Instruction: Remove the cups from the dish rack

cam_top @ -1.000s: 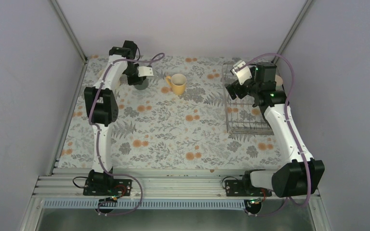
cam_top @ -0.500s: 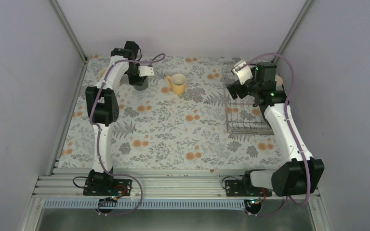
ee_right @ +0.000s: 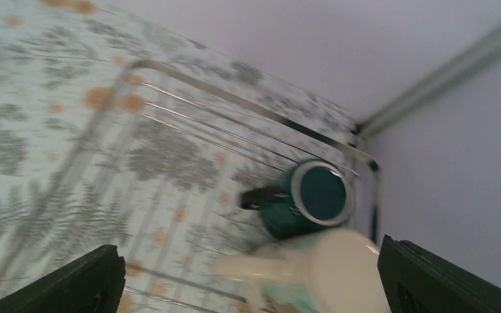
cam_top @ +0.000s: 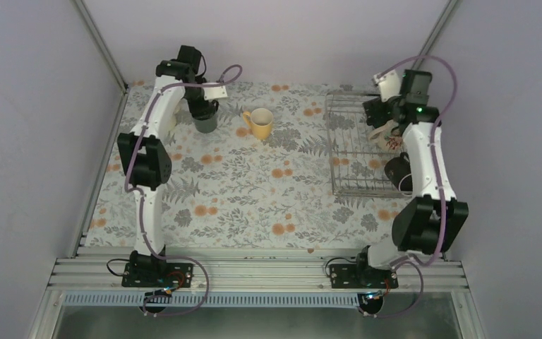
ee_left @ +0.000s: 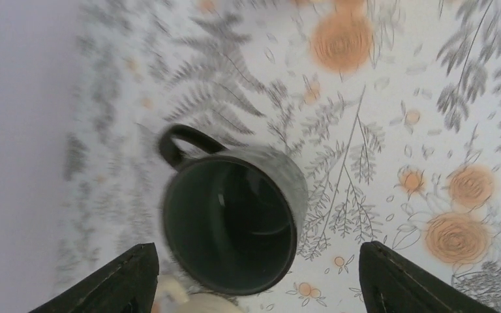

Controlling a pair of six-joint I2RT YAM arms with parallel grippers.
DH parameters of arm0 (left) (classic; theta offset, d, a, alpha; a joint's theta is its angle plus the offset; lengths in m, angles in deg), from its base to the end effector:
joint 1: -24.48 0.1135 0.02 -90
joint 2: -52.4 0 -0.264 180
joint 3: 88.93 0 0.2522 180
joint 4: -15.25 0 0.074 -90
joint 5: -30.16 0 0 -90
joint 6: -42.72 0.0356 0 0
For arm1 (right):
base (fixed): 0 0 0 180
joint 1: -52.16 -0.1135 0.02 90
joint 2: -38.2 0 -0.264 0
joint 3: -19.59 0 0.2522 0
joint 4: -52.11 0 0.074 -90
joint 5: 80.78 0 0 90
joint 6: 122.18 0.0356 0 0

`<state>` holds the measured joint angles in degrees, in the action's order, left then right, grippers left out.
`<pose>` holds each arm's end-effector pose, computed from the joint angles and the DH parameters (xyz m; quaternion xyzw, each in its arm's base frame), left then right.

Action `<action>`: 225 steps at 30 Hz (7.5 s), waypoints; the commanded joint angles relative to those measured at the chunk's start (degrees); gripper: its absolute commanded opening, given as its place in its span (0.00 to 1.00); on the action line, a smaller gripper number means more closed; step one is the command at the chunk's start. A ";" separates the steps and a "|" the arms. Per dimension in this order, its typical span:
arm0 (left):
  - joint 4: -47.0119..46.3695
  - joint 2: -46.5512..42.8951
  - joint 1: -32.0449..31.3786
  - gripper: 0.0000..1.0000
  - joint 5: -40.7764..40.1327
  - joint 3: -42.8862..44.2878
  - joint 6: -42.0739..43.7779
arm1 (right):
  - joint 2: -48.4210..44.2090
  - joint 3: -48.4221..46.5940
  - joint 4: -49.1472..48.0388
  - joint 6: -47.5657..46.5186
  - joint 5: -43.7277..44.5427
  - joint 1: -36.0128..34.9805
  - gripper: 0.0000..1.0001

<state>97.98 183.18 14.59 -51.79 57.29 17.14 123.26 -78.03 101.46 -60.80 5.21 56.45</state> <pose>0.4698 -0.0870 0.2798 0.6017 0.7711 0.0288 0.2061 0.3304 -0.0223 0.3658 -0.2036 0.8702 -0.0968 0.4381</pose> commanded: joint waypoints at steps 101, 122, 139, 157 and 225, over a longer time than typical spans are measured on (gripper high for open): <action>-74.13 -38.06 -22.99 0.97 23.00 -45.87 -47.64 | 14.71 -35.97 20.66 -25.93 -16.42 -0.72 0.04; -75.55 -27.83 -27.35 0.95 32.43 -36.20 -60.56 | 8.82 -34.19 3.46 3.82 -45.93 -2.62 0.03; -73.68 -20.72 -31.78 0.21 35.12 -29.26 -61.02 | 9.02 -33.03 0.89 7.44 -48.81 -3.50 0.03; -65.77 -31.49 -31.76 0.02 24.31 -37.08 -44.98 | 0.87 -22.10 -0.04 2.98 -43.47 -3.50 0.78; -13.74 -45.67 20.09 0.23 -2.31 -65.21 16.81 | -15.91 24.47 -15.91 -1.26 -19.18 -1.77 1.00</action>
<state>84.53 137.65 34.39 -54.94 -8.74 33.95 107.85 -54.64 87.65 -62.53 -14.46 54.18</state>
